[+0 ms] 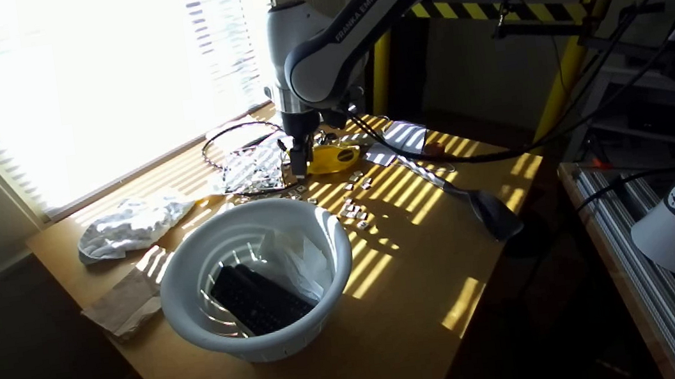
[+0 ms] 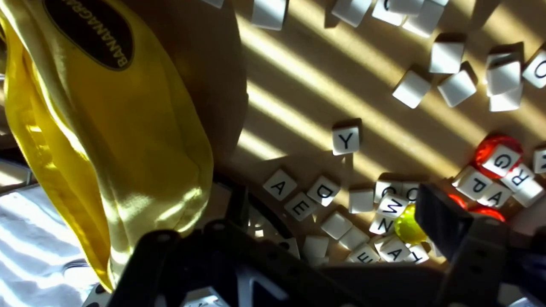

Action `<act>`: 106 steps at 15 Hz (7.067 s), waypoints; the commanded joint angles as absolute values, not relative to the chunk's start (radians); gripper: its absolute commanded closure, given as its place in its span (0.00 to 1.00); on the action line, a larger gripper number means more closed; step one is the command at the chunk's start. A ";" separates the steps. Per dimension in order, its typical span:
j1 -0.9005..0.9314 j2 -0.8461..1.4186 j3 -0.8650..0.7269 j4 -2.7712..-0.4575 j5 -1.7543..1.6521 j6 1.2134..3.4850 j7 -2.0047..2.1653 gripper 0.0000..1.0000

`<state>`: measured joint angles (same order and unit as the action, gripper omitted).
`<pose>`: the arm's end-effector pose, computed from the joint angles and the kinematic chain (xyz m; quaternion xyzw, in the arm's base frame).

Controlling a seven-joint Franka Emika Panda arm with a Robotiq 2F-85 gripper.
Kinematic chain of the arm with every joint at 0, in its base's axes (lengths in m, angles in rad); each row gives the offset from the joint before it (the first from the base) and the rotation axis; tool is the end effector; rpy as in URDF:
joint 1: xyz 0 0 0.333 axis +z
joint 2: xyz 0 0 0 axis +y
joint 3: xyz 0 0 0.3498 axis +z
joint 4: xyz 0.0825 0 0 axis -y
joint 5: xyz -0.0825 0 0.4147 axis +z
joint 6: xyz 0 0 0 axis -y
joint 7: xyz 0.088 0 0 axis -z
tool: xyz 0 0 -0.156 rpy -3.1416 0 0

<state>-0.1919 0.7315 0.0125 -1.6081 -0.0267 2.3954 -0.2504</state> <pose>0.7347 -0.1353 0.1584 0.9987 0.0433 0.0262 0.0110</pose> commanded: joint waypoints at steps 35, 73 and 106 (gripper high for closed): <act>-0.215 0.753 0.078 -1.803 -0.066 2.760 -0.364 0.00; -0.199 0.798 0.036 -1.662 -0.081 2.505 -0.397 0.00; -0.188 0.854 0.043 -1.596 -0.058 2.481 -0.299 0.07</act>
<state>-0.1930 0.8490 0.0542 -1.6068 -0.0792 2.4984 -0.3124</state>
